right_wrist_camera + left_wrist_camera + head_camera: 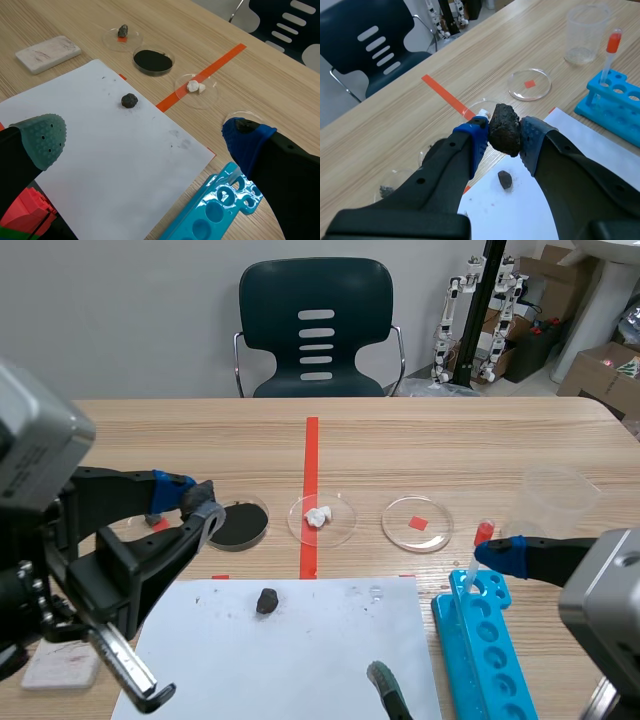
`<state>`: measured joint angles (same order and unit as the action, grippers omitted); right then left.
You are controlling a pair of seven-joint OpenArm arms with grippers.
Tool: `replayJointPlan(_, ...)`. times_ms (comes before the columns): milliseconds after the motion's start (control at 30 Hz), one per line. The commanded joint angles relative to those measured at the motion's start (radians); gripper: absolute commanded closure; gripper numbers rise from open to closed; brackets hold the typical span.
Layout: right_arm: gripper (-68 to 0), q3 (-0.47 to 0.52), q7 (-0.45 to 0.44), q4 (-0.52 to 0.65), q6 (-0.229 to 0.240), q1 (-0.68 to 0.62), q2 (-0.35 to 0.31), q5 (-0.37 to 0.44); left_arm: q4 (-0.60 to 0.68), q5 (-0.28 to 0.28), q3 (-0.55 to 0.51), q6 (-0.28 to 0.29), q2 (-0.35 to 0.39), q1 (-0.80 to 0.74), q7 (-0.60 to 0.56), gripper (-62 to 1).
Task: Pick up the right mineral with the left hand
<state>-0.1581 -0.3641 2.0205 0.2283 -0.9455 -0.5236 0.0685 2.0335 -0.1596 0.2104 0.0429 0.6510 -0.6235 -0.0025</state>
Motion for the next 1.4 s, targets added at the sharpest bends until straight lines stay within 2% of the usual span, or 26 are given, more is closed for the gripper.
replayJointPlan(0,-67.9,0.006,-0.015,0.02,0.0,0.001,0.003,0.007,0.005,0.004,-0.008,-0.002,-0.008,-0.025,-0.021,-10.0)
replayJointPlan(300,-67.9,0.006,-0.015,0.02,0.0,0.001,0.003,0.007,0.004,0.019,-0.031,-0.002,-0.008,-0.111,-0.026,-10.0)
replayJointPlan(600,-67.9,0.006,-0.015,0.02,0.0,0.001,0.003,0.007,0.002,0.019,-0.031,-0.002,-0.008,-0.11,0.075,-10.0)
replayJointPlan(1367,-67.9,0.006,-0.015,0.02,0.0,0.001,0.003,0.007,0.002,0.019,-0.031,-0.003,-0.008,-0.11,0.074,-10.0)
